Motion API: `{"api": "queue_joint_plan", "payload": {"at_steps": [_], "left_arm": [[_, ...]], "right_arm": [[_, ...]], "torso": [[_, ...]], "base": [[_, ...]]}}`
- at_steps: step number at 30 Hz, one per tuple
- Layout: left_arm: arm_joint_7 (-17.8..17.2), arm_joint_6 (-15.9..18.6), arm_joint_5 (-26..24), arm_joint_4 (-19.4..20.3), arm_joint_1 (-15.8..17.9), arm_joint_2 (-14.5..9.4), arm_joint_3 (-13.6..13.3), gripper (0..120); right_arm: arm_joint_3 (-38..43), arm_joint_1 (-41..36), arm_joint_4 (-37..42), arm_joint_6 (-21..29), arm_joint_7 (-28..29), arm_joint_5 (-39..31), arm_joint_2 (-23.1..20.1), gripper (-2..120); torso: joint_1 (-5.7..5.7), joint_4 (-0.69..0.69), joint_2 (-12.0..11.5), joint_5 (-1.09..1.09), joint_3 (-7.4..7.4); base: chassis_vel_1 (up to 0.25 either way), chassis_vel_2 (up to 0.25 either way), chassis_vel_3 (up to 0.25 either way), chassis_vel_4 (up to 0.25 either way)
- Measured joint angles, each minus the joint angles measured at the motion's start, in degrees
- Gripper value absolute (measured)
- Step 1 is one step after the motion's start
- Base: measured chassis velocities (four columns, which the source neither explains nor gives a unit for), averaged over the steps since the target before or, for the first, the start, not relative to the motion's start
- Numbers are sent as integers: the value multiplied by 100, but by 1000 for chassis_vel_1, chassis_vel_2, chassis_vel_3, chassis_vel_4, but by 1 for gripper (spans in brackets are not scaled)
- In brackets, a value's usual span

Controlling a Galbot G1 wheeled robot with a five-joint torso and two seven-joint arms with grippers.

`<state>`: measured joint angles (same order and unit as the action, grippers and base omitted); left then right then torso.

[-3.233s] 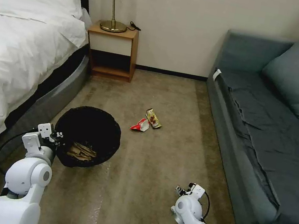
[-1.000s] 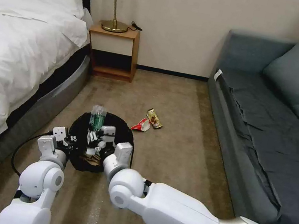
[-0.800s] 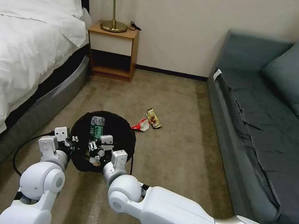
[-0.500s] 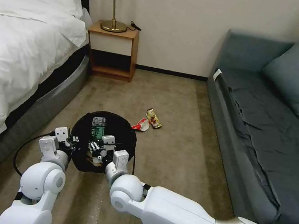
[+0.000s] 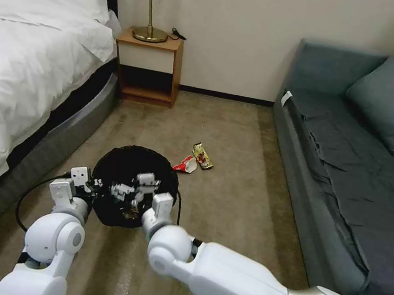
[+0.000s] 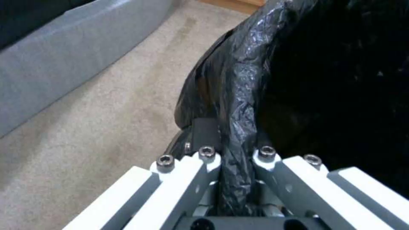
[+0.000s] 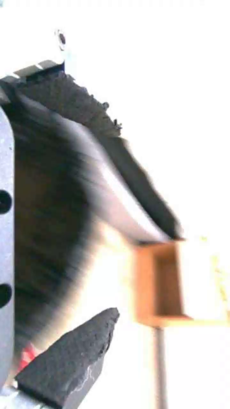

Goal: Pick up the trash bin, then pick up the garbage on the floor and place it into the trash bin.

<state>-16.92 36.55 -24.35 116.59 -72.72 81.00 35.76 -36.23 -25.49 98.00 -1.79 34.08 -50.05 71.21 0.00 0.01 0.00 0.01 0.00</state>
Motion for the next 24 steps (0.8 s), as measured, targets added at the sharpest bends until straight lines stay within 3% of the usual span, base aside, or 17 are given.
{"api": "queue_joint_plan", "payload": {"at_steps": [6, 8, 9, 12, 13, 17, 18, 22, 23, 24], "left_arm": [[5, -43, -16, -22, -5, -49, 106, 3], [38, -95, -38, -29, -44, -75, 161, 3], [38, -95, -38, -29, -44, -75, 161, 3], [59, -171, -50, 13, -171, -75, 325, 3], [59, -171, -50, 13, -171, -75, 325, 3], [83, -223, -59, 25, -202, -83, 380, 3], [83, -223, -59, 25, -202, -83, 380, 3], [106, -275, -59, 27, -235, -117, 397, 3], [106, -275, -59, 27, -235, -117, 397, 3], [111, -287, -59, 27, -240, -119, 402, 3]], "right_arm": [[1278, -390, 585, -203, -598, 676, -901, 100], [1944, -960, 999, -334, -760, 1190, -1405, 100], [1944, -960, 999, -334, -760, 1190, -1405, 100], [3026, -2082, 1580, -261, -753, 1884, -1709, 100], [3026, -2082, 1580, -261, -753, 1884, -1709, 100], [4821, -4076, 2431, -93, -694, 2873, -1676, 100], [4821, -4076, 2431, -93, -694, 2873, -1676, 100], [6064, -5726, 2985, -274, -695, 4054, -1129, 100], [6064, -5726, 2985, -274, -695, 4054, -1129, 100], [6243, -6133, 3122, -350, -694, 4344, -849, 100]], "torso": [[0, -1, 0, 1, 0], [1, -6, 0, 2, 0], [1, -6, 0, 2, 0], [0, 0, 0, 1, 0], [0, 0, 0, 1, 0], [0, -3, 0, 0, -1], [0, -3, 0, 0, -1], [0, -3, 0, -2, -1], [0, -3, 0, -2, -1], [0, -3, 1, -2, -1]], "base": [[0, 0, 0, 0], [0, 0, 0, 0], [0, 0, 0, 0], [0, 0, 0, 0], [0, 0, 0, 0], [0, 0, 0, 0], [0, 0, 0, 0], [0, 0, 0, 0], [0, 0, 0, 0], [0, 0, 0, 0]]}}
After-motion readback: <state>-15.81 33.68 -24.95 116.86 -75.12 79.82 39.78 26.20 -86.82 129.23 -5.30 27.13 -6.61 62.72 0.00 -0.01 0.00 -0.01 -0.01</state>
